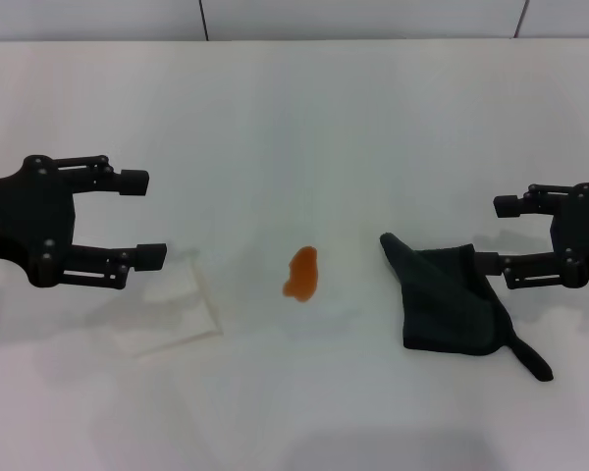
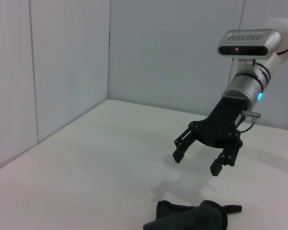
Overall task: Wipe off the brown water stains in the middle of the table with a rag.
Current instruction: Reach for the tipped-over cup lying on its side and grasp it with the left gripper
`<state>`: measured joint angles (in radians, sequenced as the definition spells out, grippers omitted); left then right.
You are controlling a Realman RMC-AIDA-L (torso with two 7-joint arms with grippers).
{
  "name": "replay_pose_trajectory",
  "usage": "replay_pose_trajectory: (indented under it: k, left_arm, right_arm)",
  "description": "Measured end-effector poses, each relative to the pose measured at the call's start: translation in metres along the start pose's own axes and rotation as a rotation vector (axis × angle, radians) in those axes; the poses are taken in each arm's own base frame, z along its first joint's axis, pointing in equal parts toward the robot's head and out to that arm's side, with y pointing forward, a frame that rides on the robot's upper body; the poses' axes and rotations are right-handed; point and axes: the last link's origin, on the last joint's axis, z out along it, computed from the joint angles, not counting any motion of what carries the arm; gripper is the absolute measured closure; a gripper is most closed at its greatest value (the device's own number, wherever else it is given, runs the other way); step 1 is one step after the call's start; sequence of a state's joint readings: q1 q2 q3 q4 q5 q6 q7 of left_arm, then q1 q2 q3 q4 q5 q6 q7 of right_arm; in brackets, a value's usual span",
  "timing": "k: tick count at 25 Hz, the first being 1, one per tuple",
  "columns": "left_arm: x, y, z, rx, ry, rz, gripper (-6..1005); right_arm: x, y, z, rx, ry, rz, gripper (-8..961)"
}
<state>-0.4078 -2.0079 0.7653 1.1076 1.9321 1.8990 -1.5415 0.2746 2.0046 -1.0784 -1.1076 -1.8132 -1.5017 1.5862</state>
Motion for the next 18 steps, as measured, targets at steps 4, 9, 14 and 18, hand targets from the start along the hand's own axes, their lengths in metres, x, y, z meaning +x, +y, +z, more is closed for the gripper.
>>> replay_pose_trajectory:
  k: [4, 9, 14, 18]
  left_arm:
    - [-0.0008, 0.0004, -0.0004, 0.001, -0.001, -0.002, 138]
    - [-0.0018, 0.0004, -0.0008, 0.006, -0.002, -0.006, 138]
    - [-0.0026, -0.0005, -0.0011, 0.014, -0.004, -0.010, 138]
    - [-0.0024, -0.0041, -0.0029, 0.030, -0.016, -0.009, 138]
  right_arm:
    - [0.0000, -0.0005, 0.0001, 0.004, 0.000, 0.001, 124]
    - [0.0004, -0.0003, 0.0007, 0.004, -0.003, 0.004, 124]
    - [0.0004, -0.0003, 0.0009, 0.004, -0.007, 0.007, 124]
    - [0.0006, -0.0001, 0.0013, 0.003, -0.009, 0.010, 124]
